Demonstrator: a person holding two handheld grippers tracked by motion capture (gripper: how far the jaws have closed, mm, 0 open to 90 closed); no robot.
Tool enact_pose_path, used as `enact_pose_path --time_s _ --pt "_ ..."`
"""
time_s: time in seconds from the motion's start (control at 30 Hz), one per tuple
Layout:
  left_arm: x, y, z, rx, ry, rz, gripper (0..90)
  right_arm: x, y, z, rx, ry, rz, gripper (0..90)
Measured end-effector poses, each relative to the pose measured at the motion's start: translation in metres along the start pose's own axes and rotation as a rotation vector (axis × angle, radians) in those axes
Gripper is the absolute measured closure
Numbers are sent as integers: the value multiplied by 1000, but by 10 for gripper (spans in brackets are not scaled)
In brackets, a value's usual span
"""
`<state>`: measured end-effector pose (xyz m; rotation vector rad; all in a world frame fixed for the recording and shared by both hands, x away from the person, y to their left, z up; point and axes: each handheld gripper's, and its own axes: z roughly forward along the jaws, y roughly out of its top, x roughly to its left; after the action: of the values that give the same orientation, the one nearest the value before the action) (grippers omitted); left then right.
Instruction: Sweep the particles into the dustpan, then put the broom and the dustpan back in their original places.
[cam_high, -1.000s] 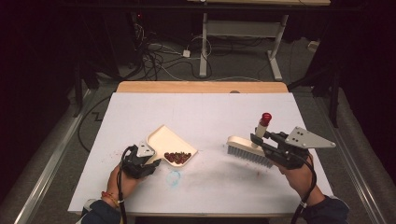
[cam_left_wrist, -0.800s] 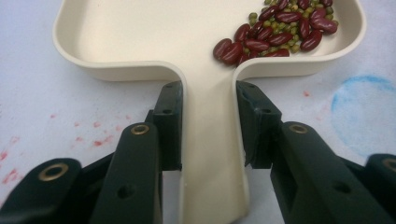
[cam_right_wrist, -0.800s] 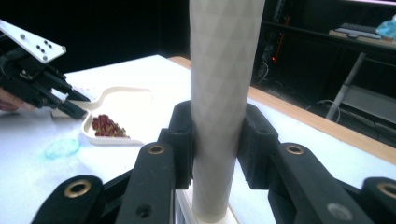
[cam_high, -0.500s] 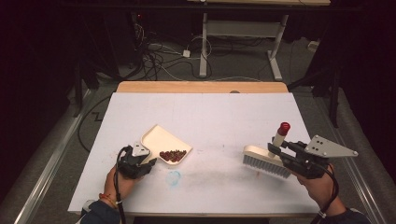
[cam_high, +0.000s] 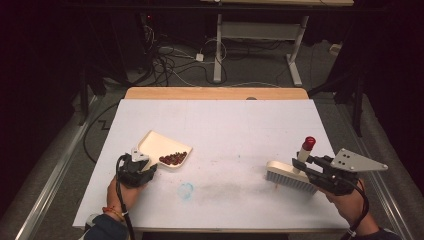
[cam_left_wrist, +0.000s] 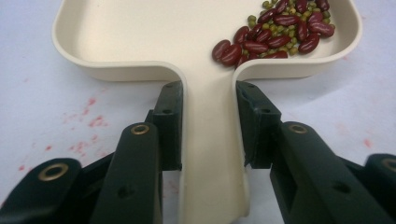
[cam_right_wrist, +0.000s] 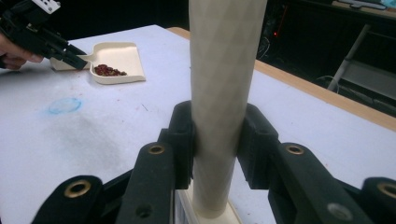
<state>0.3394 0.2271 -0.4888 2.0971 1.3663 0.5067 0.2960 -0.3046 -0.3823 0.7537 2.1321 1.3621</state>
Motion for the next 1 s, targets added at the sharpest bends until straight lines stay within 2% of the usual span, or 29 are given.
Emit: enact_pose_path --time_s 0.2,0.3,0.4,0.47,0.53,0.6,0.63,0.7,0.77,0.93,1.0 --pt "9 2 5 0 29 -60 629 -4 2 5 34 57 27 697" --pt "14 5 8 -13 49 -102 629 -3 2 9 53 84 26 697" --pt "16 8 15 -16 59 -154 627 -6 3 12 56 111 51 697" --pt "15 9 16 -16 66 -158 625 -7 4 13 62 116 45 697" --pt "15 9 16 -21 51 -174 605 -7 4 14 63 114 45 697" --pt "13 9 17 -27 37 -188 546 -10 4 16 59 105 54 697" --pt "12 8 17 -31 21 -188 504 -11 4 17 58 102 58 696" --pt "7 9 17 -28 19 -168 486 -13 5 20 58 90 55 695" --pt "3 8 15 -30 3 -166 434 -15 6 24 60 82 60 692" --pt "-3 5 9 -20 -11 -87 386 -28 10 40 66 52 84 670" --pt "-2 2 -1 -74 -23 -49 329 -34 12 48 71 46 100 664"
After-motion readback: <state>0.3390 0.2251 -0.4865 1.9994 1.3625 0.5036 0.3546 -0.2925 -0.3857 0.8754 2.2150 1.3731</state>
